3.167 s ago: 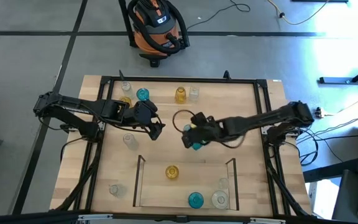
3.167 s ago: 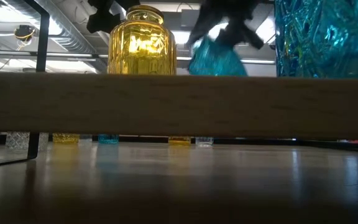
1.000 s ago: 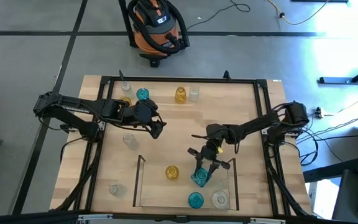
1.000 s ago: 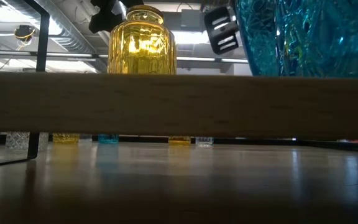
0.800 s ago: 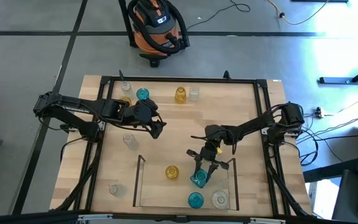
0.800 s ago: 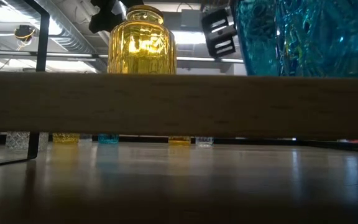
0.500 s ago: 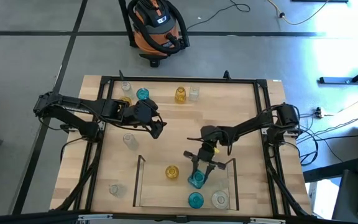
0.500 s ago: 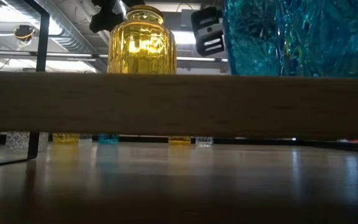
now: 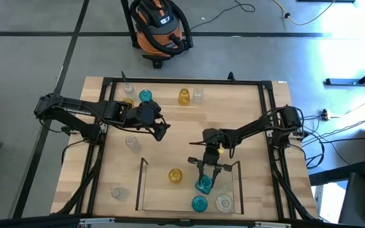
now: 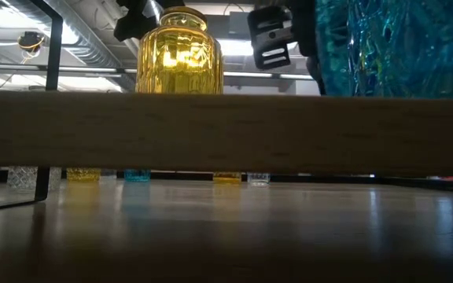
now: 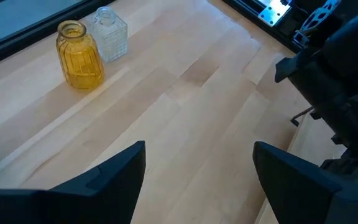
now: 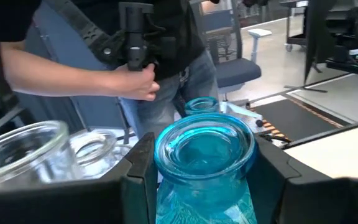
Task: Sort vases onto shelf
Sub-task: Put the blue vase on the shelf aligned with the other blue vase
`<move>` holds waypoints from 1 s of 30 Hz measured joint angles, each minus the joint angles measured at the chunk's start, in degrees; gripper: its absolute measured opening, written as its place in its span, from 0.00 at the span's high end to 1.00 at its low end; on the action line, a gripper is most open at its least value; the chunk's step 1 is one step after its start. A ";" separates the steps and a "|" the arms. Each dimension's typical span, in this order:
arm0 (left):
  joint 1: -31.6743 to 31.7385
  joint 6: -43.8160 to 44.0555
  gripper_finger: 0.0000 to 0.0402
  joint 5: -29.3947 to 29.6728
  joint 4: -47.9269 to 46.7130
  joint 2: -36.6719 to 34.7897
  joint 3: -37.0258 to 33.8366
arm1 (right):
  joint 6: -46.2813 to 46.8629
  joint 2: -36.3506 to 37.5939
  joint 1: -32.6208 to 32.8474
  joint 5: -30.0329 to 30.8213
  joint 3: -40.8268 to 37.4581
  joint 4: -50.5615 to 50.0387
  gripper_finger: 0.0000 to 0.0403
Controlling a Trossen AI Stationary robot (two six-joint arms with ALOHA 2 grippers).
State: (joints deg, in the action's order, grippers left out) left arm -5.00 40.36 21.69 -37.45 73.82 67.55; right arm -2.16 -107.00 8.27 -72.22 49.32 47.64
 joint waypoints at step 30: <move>0.00 0.00 0.28 0.40 2.86 0.00 0.00 | -9.50 -1.88 -0.31 -2.76 6.45 -14.77 0.64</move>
State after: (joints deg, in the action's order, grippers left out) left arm -4.99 40.36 22.09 -34.59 73.82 67.55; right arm -11.66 -108.88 7.97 -74.98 55.77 32.86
